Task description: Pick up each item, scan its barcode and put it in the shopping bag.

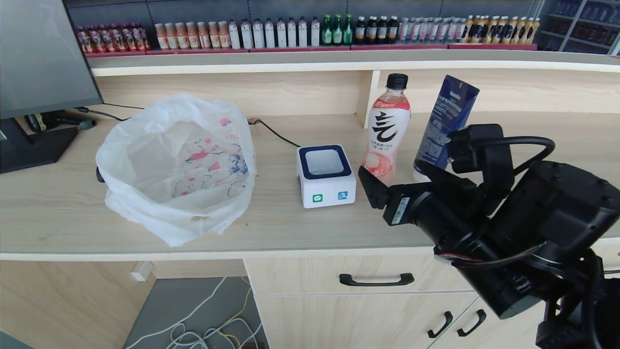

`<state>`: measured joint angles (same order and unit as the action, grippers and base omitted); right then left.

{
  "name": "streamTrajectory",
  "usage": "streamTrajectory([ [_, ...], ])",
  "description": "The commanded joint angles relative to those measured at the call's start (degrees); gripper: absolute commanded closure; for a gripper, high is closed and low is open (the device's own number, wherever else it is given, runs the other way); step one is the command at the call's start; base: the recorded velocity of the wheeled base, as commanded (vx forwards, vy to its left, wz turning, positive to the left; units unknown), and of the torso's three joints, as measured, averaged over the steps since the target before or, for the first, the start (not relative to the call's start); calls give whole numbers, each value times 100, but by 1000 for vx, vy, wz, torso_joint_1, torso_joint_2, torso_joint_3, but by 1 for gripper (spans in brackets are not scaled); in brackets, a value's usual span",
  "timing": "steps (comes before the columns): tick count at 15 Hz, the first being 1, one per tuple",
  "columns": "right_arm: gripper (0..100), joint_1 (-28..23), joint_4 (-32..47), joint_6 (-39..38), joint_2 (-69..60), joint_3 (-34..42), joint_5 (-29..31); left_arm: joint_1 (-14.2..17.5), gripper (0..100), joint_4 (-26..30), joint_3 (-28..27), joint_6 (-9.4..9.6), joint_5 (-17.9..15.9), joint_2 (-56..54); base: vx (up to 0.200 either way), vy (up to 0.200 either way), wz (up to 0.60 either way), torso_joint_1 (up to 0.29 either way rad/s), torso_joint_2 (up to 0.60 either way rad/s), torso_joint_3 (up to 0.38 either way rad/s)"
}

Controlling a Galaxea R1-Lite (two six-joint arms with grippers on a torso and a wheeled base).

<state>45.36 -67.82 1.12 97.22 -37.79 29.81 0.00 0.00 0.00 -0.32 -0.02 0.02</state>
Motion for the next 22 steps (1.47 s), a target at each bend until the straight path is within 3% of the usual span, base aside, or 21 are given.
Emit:
streamTrajectory([
  [1, 0, -194, -4, 11, 104, -62, -98, 0, 0, 0, 0, -3, 2, -2, 0, 0, 0, 0, 0, 0],
  [5, 0, -634, -4, 336, 306, -492, -572, 0, 0, 0, 0, -3, 2, -2, 0, 0, 0, 0, 0, 0],
  [8, 0, -669, -4, 389, 491, -765, -739, 0, 0, 0, 0, -3, 2, -2, 0, 0, 0, 0, 0, 0],
  [22, 0, -1179, -12, 354, 781, -818, -1460, 0, 0, 0, 0, -3, 2, -2, 0, 0, 0, 0, 0, 0],
])
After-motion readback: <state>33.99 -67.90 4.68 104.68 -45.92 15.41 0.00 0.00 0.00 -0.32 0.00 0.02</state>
